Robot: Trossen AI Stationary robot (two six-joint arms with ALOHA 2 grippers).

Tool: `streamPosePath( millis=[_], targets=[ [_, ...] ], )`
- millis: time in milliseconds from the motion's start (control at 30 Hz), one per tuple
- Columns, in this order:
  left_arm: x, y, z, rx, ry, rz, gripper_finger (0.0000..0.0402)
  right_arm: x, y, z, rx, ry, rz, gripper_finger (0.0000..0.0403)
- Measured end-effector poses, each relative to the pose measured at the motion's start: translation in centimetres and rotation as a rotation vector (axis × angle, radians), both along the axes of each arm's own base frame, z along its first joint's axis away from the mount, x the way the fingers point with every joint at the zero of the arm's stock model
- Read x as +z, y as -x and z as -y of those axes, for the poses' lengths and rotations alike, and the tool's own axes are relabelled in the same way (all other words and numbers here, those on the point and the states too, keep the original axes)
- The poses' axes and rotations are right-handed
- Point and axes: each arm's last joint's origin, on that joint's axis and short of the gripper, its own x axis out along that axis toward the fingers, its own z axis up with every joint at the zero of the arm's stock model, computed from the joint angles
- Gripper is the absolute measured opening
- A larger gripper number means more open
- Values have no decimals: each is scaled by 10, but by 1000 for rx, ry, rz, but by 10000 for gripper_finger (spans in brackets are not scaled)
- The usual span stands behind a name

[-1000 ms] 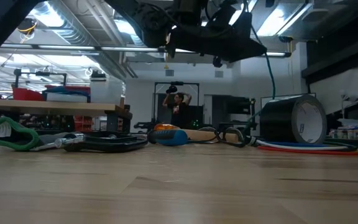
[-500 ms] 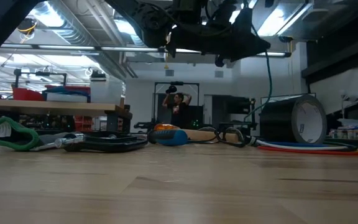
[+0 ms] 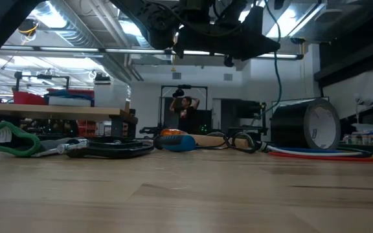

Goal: Coil cords
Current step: Coil the green wire onto the spool

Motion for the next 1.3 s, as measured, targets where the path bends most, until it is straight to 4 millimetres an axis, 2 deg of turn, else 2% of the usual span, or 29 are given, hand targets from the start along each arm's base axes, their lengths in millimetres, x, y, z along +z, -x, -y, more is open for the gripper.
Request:
streamPosePath(
  millis=[200, 533, 800, 1067, 1300],
  targets=[
    [-9, 1, -1, 7, 53, -90, 4, -3, 14, -4, -20, 3, -81, 1],
    [-20, 5, -10, 39, 150, -208, 2, -12, 67, -19, -151, -8, -250, 1],
    [-24, 8, -23, 80, 226, -242, 1, -29, 101, -30, -196, -99, -408, 1],
    [-24, 12, -40, 124, 291, -226, 0, -52, 106, -31, -200, -199, -657, 1],
    [-24, 12, -43, 125, 315, -217, 0, -63, 99, -27, -257, -220, -805, 1]
  ],
)
